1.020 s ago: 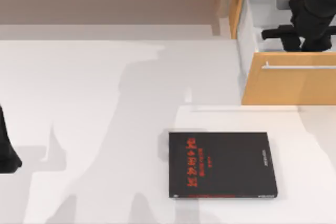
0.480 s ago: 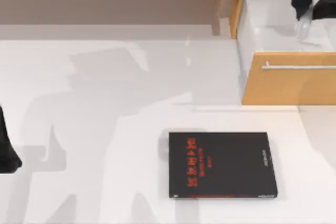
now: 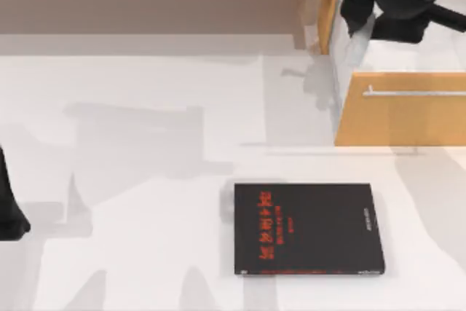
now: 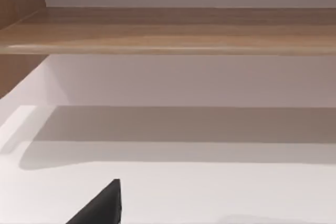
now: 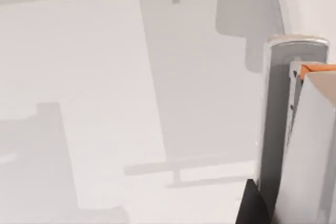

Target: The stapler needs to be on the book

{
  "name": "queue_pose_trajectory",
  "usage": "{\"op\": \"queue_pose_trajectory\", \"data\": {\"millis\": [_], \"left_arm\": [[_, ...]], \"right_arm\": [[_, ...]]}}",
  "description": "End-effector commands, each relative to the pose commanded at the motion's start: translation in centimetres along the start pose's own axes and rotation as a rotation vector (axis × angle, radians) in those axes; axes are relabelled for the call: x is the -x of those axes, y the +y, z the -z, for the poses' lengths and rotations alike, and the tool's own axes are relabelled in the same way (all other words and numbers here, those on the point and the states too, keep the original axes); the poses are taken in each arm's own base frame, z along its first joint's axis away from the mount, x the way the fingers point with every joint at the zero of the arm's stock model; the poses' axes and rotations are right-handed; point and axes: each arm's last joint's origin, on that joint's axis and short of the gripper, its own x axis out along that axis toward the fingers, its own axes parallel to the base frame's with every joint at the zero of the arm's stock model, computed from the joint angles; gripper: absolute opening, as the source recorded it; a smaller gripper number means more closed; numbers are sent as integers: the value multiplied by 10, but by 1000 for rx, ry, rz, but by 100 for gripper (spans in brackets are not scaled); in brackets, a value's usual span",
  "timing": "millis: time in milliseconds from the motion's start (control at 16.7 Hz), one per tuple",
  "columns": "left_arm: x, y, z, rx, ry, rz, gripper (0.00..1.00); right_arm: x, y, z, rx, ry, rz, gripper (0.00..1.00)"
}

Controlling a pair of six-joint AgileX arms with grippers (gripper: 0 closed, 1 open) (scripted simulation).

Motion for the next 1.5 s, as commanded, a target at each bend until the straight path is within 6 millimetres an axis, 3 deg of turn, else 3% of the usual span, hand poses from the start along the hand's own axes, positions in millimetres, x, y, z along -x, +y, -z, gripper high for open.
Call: {"op": "queue_pose_trajectory", "data": {"millis": [300,480,660,1080,1380,1500], "left_arm": [[0,0,0,0,0,0,100],[0,0,0,0,0,0,100],[0,0,0,0,0,0,100],[0,0,0,0,0,0,100],[0,0,0,0,0,0,100],[0,0,0,0,0,0,100]], "right_arm": [[-24,26,76,87,135,65,0],[-48,29,119,161,229,149,0],[-64,28,148,217,291,216,0],[-67,26,151,220,300,225,0],[-93,20,161,225,300,225,0],[-94,19,161,226,301,227,0]]}}
